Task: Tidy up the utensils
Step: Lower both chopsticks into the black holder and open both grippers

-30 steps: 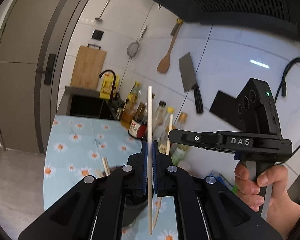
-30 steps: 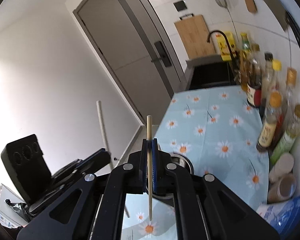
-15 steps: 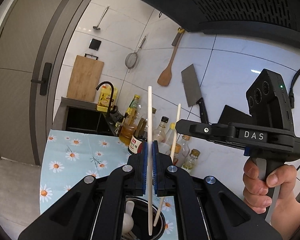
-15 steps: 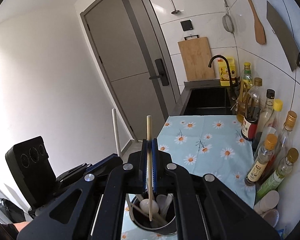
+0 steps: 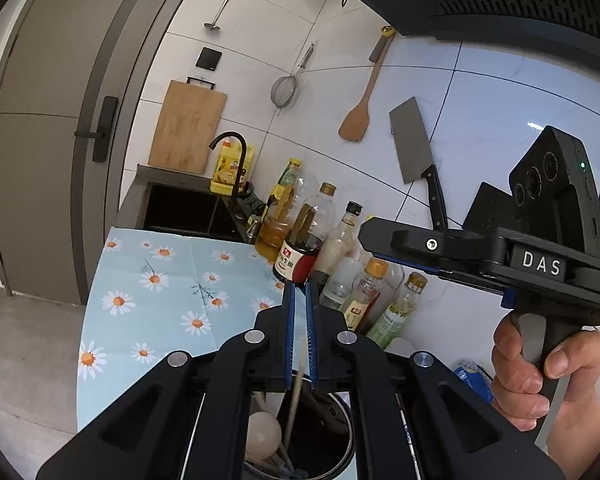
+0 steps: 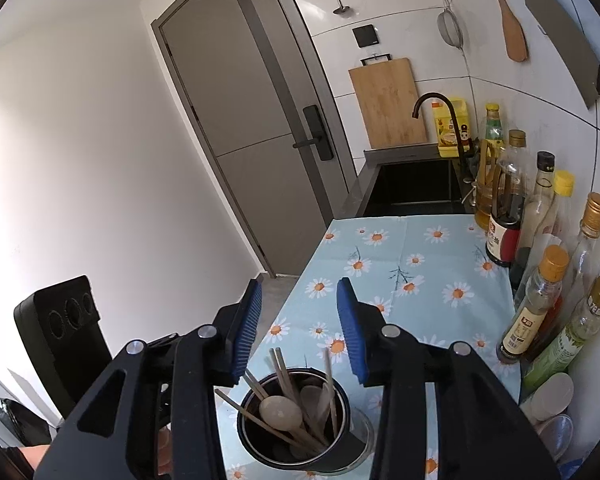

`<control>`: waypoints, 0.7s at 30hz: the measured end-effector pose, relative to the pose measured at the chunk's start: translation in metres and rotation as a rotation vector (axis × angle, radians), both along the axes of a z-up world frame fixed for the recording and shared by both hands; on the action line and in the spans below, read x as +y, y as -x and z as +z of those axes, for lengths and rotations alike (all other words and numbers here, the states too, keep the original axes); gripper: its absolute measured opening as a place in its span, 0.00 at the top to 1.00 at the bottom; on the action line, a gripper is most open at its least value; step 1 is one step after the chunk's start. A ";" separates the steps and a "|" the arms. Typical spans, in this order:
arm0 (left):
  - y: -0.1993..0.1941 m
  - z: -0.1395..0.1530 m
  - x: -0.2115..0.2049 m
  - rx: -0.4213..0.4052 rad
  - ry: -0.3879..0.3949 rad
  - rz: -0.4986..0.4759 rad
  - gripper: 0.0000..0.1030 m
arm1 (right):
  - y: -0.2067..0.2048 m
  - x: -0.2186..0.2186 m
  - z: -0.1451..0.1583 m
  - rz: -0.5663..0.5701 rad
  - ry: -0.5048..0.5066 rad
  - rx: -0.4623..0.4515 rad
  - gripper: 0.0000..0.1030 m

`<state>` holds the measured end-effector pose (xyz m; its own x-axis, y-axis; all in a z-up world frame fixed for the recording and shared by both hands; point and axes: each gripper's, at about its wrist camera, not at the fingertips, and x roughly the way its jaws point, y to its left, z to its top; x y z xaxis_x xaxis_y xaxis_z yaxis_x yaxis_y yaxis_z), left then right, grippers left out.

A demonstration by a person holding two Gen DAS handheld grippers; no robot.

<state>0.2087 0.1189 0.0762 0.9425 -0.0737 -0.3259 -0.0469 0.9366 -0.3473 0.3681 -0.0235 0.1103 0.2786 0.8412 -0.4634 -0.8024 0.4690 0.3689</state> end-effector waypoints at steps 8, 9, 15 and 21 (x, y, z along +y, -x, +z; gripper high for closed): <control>0.015 0.011 -0.006 -0.011 -0.018 0.002 0.77 | 0.005 -0.012 0.005 0.003 -0.010 0.012 0.61; 0.018 0.013 -0.007 -0.017 -0.020 0.002 0.72 | 0.007 -0.014 0.006 0.006 -0.011 0.012 0.61; 0.043 0.022 -0.020 -0.034 -0.069 0.010 0.72 | 0.026 -0.031 0.004 0.018 -0.017 -0.005 0.54; 0.072 0.017 -0.034 0.013 -0.108 0.032 0.57 | 0.055 -0.060 -0.006 0.022 -0.008 -0.067 0.38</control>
